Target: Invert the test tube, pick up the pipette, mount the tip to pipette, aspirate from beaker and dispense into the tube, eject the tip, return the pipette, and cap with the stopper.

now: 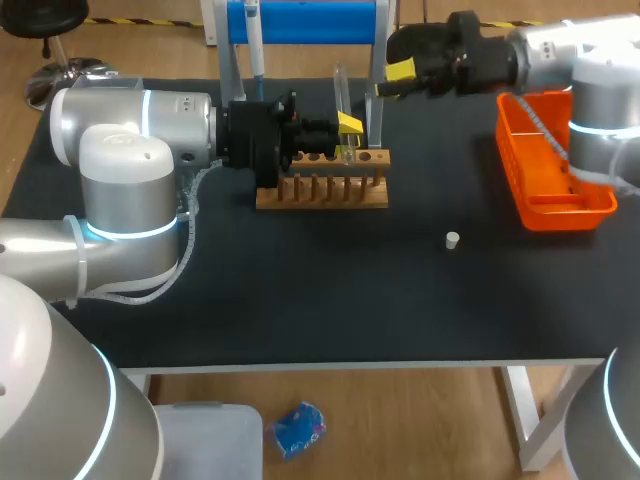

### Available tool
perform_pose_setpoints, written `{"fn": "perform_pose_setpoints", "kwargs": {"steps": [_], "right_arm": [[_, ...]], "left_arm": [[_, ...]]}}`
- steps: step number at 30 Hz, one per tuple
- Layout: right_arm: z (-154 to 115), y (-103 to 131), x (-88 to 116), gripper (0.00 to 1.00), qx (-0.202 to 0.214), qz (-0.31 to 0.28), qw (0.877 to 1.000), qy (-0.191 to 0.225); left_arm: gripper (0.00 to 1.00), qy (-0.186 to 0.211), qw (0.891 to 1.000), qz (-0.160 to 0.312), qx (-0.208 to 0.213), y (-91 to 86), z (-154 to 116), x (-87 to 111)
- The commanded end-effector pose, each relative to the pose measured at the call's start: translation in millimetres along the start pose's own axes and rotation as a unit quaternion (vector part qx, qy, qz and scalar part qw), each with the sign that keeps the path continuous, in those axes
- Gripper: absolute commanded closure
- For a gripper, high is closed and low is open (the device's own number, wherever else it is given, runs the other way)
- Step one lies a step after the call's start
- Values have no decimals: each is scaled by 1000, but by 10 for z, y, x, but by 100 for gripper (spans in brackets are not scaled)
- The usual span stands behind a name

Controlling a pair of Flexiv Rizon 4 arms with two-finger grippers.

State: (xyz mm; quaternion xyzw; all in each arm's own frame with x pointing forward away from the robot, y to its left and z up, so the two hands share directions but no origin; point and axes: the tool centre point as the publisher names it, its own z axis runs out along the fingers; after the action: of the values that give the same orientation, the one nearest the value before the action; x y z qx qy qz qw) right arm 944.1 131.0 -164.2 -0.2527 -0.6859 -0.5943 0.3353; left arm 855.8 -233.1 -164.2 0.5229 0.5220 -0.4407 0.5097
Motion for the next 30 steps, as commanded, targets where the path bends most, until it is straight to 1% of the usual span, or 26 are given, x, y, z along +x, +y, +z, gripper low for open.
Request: {"fn": "perform_pose_setpoints", "kwargs": {"steps": [1,8,9,11,14,16,17,18,20,23,25,30], "right_arm": [[-31,58,56,0,43,-48,998,-28],[-31,58,56,0,43,-48,998,-28],[-1,5,-3,0,51,-75,995,-35],[10,-70,-99,0,52,-113,992,-31],[-52,-173,-212,0,56,-176,982,-35],[-106,-230,-289,0,67,-216,973,-54],[-132,-256,-318,0,74,-235,967,-61],[-163,-282,-336,0,82,-263,959,-70],[-212,-327,-360,0,99,-303,945,-75],[-281,-393,-404,0,110,-333,932,-88],[-327,-431,-452,0,117,-337,928,-109],[-327,-431,-452,0,117,-337,928,-109]], "left_arm": [[100,0,1000,0,1,6,4,-4],[100,0,1000,0,1,6,4,-4],[100,0,1000,0,1,6,4,-4],[100,0,1000,0,1,6,4,-4],[100,0,1000,0,1,6,4,-4],[100,0,1000,0,1,6,4,-4],[100,0,1000,0,1,6,4,-4],[100,0,1000,0,1,6,4,-4],[100,0,1000,0,1,6,4,-4],[100,0,1000,0,1,6,4,-4],[100,0,1000,0,1,6,4,-4],[100,0,1000,0,1,6,4,-4]]}}
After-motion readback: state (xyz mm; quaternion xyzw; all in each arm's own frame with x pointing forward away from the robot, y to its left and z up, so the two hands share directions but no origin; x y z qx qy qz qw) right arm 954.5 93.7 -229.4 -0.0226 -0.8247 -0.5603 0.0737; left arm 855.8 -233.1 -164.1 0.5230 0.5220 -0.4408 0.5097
